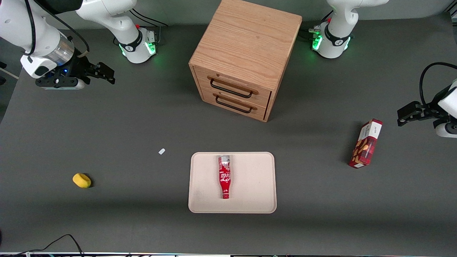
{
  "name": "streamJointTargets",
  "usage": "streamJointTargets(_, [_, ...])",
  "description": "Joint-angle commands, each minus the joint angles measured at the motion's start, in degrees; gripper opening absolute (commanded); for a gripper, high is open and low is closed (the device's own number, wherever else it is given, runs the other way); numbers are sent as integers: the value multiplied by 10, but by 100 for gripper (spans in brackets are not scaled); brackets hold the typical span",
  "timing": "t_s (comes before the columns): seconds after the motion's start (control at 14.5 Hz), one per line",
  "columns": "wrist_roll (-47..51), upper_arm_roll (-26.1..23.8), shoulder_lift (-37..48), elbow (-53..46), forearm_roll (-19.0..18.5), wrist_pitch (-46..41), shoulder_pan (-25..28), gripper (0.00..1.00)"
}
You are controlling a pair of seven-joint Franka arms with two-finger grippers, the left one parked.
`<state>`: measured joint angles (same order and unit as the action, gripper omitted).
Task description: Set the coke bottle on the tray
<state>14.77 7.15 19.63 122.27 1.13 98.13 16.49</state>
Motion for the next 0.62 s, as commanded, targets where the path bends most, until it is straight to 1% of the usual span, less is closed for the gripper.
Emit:
streamJointTargets(0.0, [-8, -8, 6, 2, -4, 9, -19, 100])
streamJointTargets(0.55, [-17, -14, 1, -5, -5, 3, -34, 100])
